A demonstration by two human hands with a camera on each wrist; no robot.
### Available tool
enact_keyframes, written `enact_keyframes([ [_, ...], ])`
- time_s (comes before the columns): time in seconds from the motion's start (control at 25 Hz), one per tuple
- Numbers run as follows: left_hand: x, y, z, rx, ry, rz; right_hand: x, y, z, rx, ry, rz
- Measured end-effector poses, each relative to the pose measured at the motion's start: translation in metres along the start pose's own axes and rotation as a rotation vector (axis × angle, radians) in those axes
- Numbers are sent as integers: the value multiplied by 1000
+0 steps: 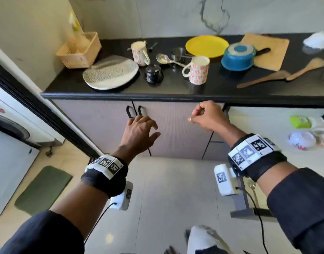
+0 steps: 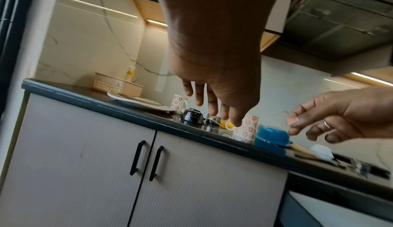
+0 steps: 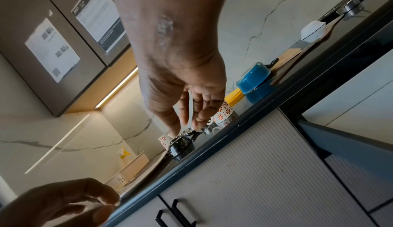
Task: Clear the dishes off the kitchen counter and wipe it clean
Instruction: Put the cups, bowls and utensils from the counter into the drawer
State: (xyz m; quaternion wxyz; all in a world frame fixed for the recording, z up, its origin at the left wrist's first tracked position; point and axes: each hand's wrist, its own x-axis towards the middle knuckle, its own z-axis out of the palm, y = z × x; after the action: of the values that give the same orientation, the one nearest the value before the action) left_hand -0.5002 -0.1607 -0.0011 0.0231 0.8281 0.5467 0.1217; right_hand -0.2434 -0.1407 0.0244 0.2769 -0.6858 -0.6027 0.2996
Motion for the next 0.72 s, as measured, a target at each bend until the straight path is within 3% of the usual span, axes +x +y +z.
enact_keyframes([
  [0.2, 56, -40, -13, -126, 22, -105, 62, -7, 14, 63, 188, 7],
  [0.48, 178, -105, 21, -274, 2, -211, 187, -4, 27, 24, 509, 87],
  [0.72, 259, -147, 41, -349, -32, -271, 253, 3, 42, 79, 543, 219],
])
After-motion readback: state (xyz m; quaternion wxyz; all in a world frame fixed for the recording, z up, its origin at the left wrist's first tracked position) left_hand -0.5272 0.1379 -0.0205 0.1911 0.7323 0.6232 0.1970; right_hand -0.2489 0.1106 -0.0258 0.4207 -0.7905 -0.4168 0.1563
